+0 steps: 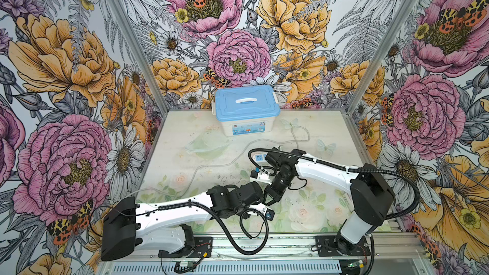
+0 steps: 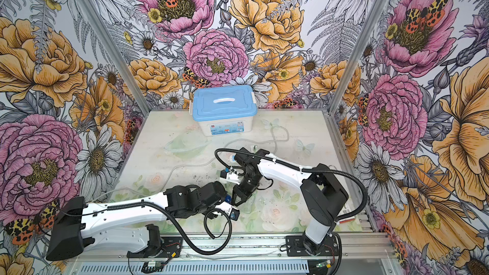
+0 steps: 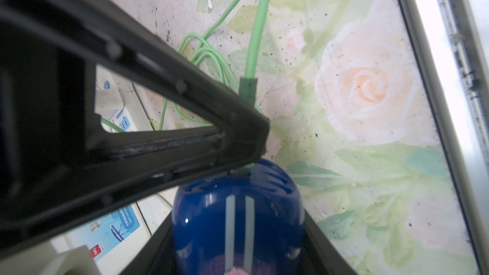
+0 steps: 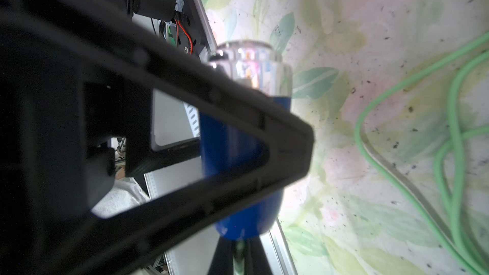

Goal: Charge the electric shaver
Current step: Insert the charging cable into the electric shaver.

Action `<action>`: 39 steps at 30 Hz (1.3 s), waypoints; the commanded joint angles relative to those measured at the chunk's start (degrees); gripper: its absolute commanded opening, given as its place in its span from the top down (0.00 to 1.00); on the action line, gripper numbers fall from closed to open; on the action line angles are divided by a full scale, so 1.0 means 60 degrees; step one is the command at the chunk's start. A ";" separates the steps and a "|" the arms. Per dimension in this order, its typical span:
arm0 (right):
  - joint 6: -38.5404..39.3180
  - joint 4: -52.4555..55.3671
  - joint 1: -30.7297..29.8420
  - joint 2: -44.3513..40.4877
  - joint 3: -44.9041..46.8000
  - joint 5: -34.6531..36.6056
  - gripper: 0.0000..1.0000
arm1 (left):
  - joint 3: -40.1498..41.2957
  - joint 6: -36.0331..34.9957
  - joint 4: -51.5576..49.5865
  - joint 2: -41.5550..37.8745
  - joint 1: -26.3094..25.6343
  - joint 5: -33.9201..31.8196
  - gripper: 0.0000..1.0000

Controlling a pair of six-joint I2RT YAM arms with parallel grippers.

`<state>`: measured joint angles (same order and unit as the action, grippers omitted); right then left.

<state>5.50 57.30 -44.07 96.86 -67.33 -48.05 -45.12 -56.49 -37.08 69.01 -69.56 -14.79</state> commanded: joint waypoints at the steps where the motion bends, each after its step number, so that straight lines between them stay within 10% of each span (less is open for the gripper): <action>1: 0.0167 -0.2166 0.0254 0.0158 -0.0736 0.0543 1.00 | -0.0580 0.0162 0.1494 -0.0089 -0.0586 0.1817 1.00; 39: 0.0533 -0.2516 0.0329 0.1288 -0.2255 0.0362 1.00 | -0.0075 0.0756 0.4961 0.0066 -0.0583 0.2487 1.00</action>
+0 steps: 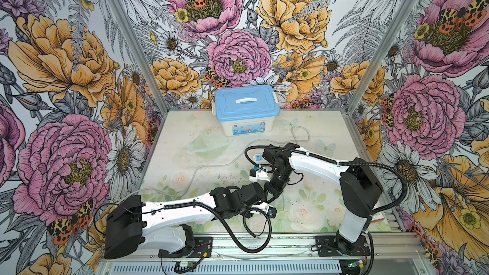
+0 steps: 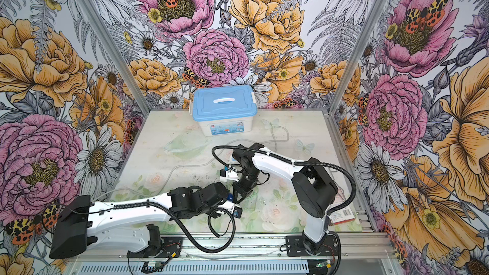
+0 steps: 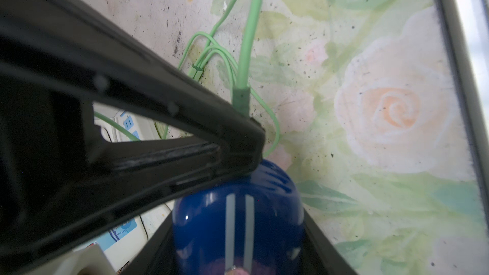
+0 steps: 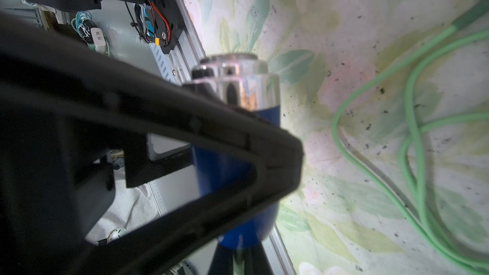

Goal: Charge the electric shaver
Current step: Insert the charging cable into the electric shaver.

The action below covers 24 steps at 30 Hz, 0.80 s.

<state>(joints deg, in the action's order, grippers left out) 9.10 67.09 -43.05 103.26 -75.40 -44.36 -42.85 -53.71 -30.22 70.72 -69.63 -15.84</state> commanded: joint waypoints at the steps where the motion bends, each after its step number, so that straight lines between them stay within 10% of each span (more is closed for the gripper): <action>1: -0.0067 -0.4226 0.0158 0.0221 -0.0911 -0.0246 1.00 | -0.0461 0.0345 0.3954 -0.0187 -0.0567 0.2654 1.00; 19: -0.0847 -0.5806 0.0427 -0.0532 0.0262 -0.0073 1.00 | -0.0008 0.2161 0.5284 -0.0365 -0.0144 0.2142 1.00; 24: -0.1024 -0.5776 0.0810 -0.1418 0.0856 0.0055 0.87 | 0.0615 0.2656 0.4176 -0.0690 0.0197 0.2085 1.00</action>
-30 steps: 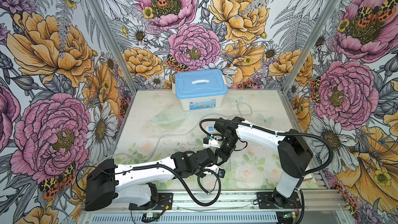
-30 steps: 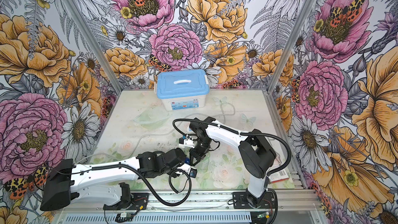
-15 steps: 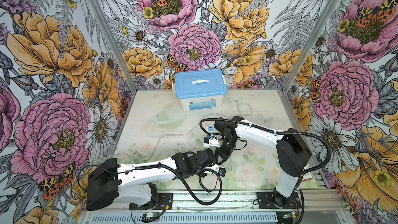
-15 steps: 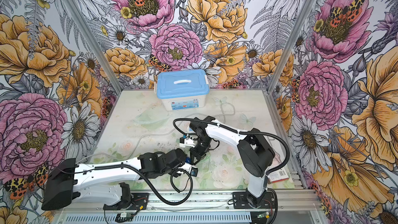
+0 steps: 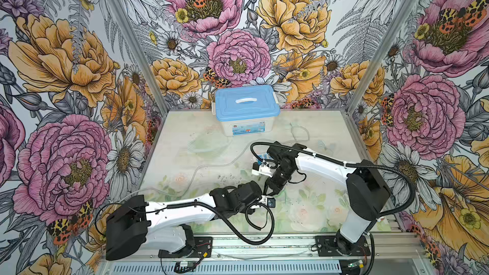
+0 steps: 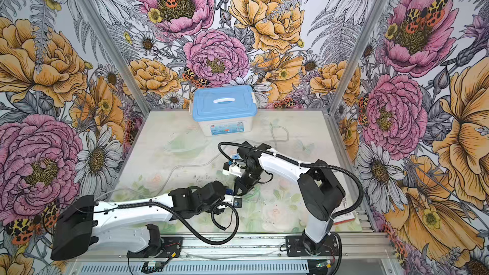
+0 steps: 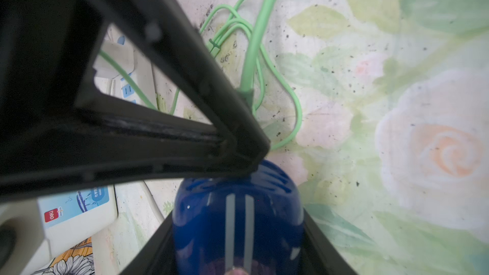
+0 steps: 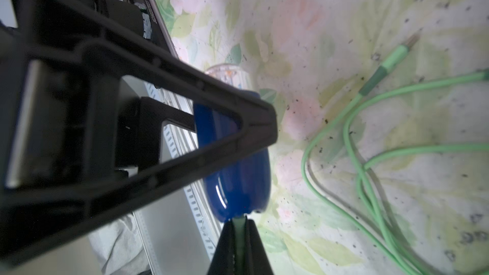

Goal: Charge the electric shaver
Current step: Insert the charging cable into the electric shaver, then place the electric shaver at the center of the board.

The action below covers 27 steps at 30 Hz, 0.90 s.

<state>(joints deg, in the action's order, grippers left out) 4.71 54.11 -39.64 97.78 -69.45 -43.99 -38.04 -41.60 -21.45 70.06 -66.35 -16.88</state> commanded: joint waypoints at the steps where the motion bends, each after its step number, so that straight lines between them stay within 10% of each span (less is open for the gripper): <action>1: -0.0372 -0.3612 0.0341 -0.0715 0.0048 0.0005 0.85 | -0.0076 0.0772 0.2531 -0.0581 -0.0342 0.2189 1.00; 27: -0.2050 -0.4209 0.2197 -0.5490 0.2713 0.3117 0.70 | -0.1119 0.0688 -0.1346 0.2311 0.1760 0.1793 1.00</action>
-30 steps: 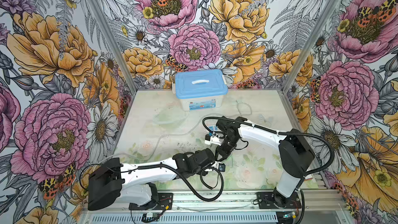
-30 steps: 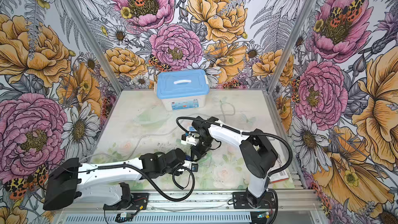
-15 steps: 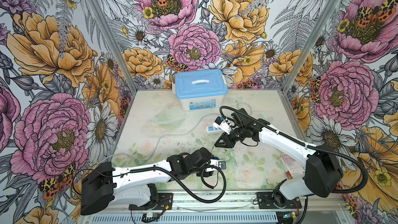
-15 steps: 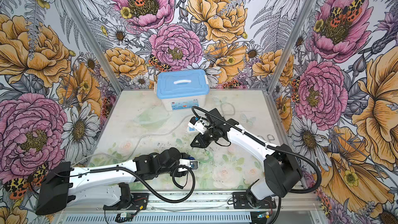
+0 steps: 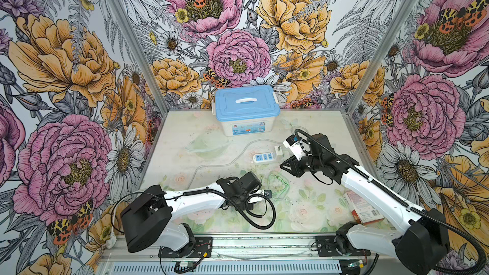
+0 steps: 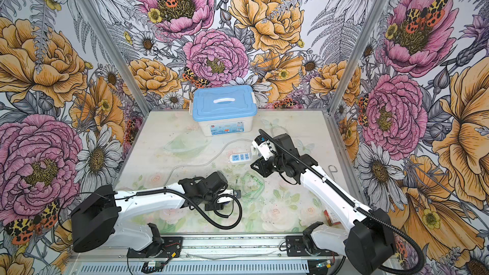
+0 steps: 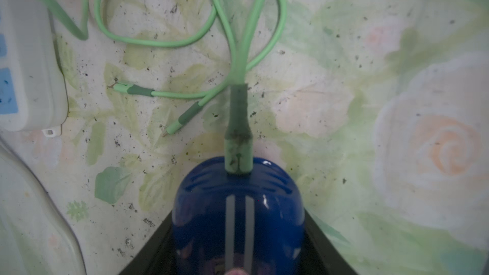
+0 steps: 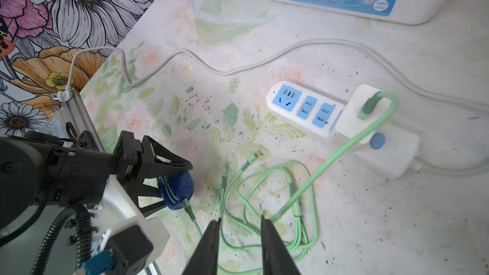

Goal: Charge the electric shaver
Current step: Place the electric shaver at the center of the board.

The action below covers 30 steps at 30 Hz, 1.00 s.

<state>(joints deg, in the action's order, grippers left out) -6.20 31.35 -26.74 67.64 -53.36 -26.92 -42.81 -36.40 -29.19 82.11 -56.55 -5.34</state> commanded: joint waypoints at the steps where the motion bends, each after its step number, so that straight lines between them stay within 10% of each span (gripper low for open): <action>1: -0.0228 -0.0448 0.0059 -0.0654 0.0071 0.0234 0.70 | -0.0382 -0.0201 -0.0057 0.0480 0.0171 -0.0178 1.00; 7: -0.0485 -0.0566 0.0556 -0.1466 0.0504 0.1479 0.70 | -0.0910 -0.0141 -0.0214 0.1496 0.0512 -0.0006 0.98; 21: -0.1445 -0.1109 0.1956 -0.2078 0.1279 0.2918 0.68 | -0.1913 -0.0146 -0.1241 0.2891 0.0550 -0.0054 0.07; 30: -0.1970 -0.2594 0.2472 -0.1795 0.2121 0.4648 0.64 | -0.1490 0.0195 -0.0821 0.1276 0.1013 0.0703 0.01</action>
<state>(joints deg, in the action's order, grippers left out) -16.64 21.43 -12.58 56.71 -42.24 -4.82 -53.78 -36.32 -33.39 94.17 -52.38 -4.51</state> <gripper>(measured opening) 0.356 0.987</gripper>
